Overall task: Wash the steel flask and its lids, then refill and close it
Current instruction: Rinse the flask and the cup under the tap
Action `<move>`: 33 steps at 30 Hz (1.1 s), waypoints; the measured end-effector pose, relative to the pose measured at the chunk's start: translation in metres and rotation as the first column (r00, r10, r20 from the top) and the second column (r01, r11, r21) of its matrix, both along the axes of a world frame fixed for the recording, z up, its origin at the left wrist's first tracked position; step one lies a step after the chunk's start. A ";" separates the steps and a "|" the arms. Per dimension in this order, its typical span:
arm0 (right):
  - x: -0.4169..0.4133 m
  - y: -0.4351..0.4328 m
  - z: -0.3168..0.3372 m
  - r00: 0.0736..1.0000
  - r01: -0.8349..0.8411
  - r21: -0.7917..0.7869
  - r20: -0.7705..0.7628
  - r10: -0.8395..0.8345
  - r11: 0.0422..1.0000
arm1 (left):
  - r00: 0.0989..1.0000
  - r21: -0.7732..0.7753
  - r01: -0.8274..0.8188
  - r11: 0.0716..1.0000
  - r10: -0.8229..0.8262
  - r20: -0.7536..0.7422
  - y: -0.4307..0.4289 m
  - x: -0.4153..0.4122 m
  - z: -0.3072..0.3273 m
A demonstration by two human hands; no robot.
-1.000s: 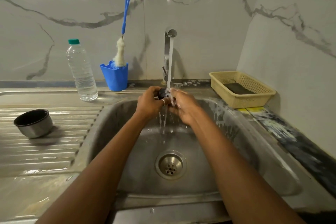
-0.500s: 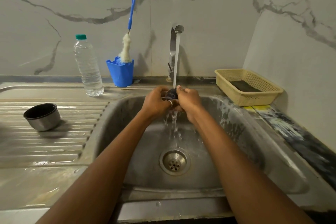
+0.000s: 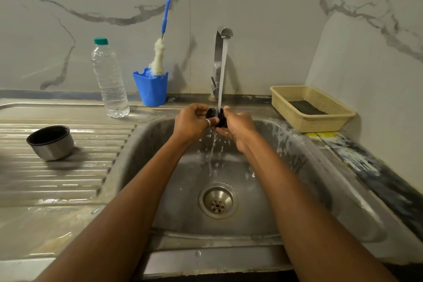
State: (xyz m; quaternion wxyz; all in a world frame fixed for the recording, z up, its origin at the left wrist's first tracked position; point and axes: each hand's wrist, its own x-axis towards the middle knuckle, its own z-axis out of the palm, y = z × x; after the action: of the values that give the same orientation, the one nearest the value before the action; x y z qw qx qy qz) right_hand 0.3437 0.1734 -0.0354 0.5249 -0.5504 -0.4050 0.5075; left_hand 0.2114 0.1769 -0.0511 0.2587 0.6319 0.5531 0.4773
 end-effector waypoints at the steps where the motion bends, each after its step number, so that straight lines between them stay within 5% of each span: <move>1: 0.001 0.000 -0.001 1.000 0.013 -0.021 0.012 -0.013 1.000 | 1.000 0.007 0.006 1.000 -0.006 -0.003 0.001 0.001 -0.001; 8: -0.003 -0.001 -0.001 0.981 -0.074 -0.016 0.180 0.076 0.997 | 0.998 0.064 0.046 0.997 -0.043 -0.042 -0.002 0.003 -0.004; 20: -0.002 -0.003 -0.001 0.991 -0.126 -0.042 0.036 0.128 0.991 | 0.995 0.076 0.089 0.993 -0.085 -0.061 -0.002 0.001 -0.006; 25: 0.001 -0.005 0.004 0.989 -0.123 -0.057 -0.092 0.117 0.991 | 0.984 -0.086 0.148 0.985 -0.138 0.110 0.000 -0.002 -0.007; 33: 0.002 -0.008 0.005 0.992 -0.116 -0.078 0.041 0.120 0.990 | 0.920 -0.195 0.250 0.948 -0.170 0.353 -0.001 -0.002 -0.009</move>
State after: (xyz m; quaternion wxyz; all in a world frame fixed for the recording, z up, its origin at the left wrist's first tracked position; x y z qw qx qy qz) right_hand 0.3460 0.1651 -0.0302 0.4635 -0.5561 -0.4294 0.5399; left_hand 0.2096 0.1759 -0.0598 0.4715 0.5631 0.4829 0.4768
